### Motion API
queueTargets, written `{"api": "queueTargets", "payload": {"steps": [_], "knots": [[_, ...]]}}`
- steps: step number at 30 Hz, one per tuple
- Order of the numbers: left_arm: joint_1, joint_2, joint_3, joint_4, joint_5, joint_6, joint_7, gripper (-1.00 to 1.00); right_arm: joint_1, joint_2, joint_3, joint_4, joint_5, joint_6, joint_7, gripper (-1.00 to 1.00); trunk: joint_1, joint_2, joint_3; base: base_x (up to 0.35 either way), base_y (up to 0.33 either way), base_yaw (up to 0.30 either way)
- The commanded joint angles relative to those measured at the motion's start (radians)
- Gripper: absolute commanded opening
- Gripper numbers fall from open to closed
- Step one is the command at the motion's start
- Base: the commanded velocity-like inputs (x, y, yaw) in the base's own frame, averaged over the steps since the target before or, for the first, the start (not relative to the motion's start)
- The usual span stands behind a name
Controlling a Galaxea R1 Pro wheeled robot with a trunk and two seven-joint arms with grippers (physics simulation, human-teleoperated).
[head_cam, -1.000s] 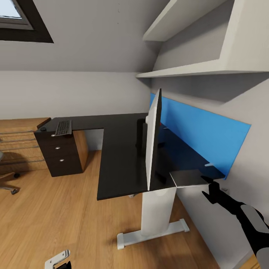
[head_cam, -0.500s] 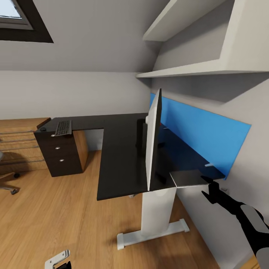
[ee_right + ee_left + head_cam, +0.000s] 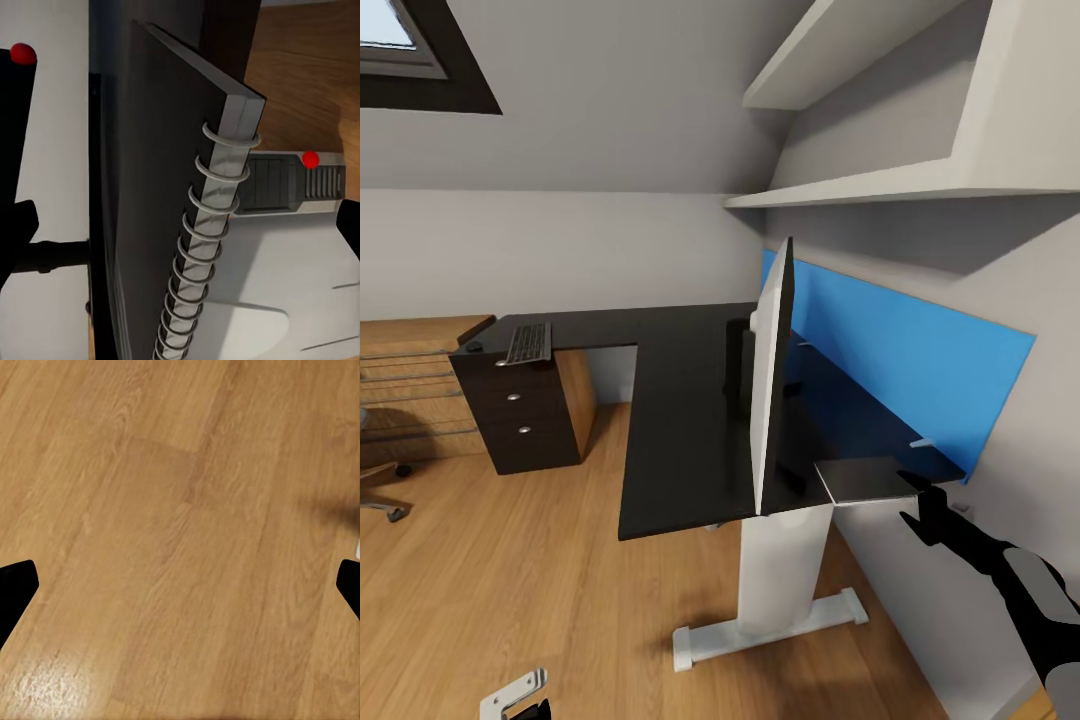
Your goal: In the bedroom, organize the workspace by keeping the computer under the desk, ensuring the monitor is on the desk, placing the keyboard on the desk next to the monitor, placing the mouse on the desk next to the keyboard, moving the folder from the swivel chair onto the desk next to the mouse, stacking the notebook on top of the folder with the pen on top of the notebook, and positioning the swivel chair next to the desk.
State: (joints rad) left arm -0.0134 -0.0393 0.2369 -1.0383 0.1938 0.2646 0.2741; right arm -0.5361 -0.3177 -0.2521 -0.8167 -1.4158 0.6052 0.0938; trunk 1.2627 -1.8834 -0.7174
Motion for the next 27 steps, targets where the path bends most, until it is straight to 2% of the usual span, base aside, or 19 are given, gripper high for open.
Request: {"api": "queueTargets", "payload": {"steps": [1, 9, 10, 27], "knots": [[0.0, -0.001, 0.001, -0.002, 0.01, 0.004, 0.004, 1.0, -0.001, 0.0, -0.002, 0.001, 0.002, 0.006, 0.003, 1.0, 0.0, 0.0, -0.001, 0.0, 0.0, 0.0], [0.0, -0.001, 0.001, -0.002, 0.01, 0.004, 0.004, 1.0, -0.001, 0.0, -0.002, 0.001, 0.004, 0.005, 0.002, 1.0, 0.0, 0.0, -0.001, 0.0, 0.0, 0.0], [0.0, -0.001, 0.001, -0.002, 0.01, 0.004, 0.005, 1.0, -0.001, 0.0, -0.002, 0.001, 0.004, 0.005, 0.002, -1.0, 0.0, 0.0, -0.001, 0.0, 0.0, 0.0], [0.0, -0.002, 0.0, -0.002, 0.01, 0.004, 0.004, 1.0, -0.001, 0.0, -0.001, 0.001, 0.006, 0.004, 0.001, -1.0, -0.004, 0.007, 0.002, 0.0, 0.0, 0.0]]}}
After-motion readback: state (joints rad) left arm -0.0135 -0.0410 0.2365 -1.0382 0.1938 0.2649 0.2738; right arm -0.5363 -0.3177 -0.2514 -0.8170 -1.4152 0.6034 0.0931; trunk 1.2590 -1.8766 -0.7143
